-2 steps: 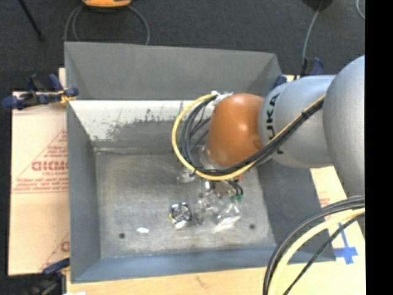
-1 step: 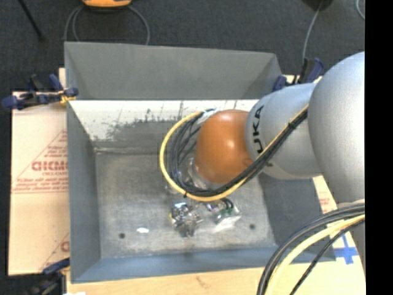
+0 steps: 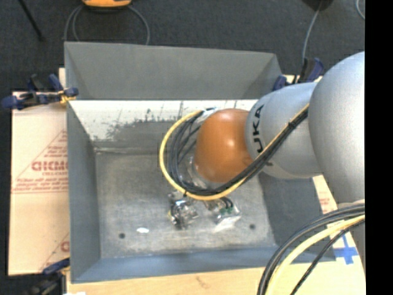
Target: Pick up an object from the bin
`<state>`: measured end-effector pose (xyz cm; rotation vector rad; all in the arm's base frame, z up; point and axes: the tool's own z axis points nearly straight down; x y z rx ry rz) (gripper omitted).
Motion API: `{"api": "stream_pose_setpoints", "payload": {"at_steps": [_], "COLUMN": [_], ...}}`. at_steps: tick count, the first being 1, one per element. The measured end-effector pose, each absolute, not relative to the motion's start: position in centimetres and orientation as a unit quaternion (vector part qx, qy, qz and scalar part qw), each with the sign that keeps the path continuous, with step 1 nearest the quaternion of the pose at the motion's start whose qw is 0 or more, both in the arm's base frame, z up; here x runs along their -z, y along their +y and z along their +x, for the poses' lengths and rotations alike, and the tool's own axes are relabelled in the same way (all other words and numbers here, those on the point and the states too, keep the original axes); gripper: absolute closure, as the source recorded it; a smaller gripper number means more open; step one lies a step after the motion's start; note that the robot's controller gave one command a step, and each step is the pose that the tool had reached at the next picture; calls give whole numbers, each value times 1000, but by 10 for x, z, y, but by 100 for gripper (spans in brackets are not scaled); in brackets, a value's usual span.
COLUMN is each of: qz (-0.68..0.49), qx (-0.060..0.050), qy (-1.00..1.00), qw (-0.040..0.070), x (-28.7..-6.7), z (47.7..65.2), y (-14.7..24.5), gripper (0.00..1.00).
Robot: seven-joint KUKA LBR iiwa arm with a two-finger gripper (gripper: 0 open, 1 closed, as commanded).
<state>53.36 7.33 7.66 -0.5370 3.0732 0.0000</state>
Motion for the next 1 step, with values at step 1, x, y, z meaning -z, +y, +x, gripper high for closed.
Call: {"api": "stream_pose_setpoints", "payload": {"at_steps": [1], "qz": [-336], "qx": [3], "qy": [942], "qw": [5], "x": [-261], "z": [553], "y": [-39], "gripper": [100]}}
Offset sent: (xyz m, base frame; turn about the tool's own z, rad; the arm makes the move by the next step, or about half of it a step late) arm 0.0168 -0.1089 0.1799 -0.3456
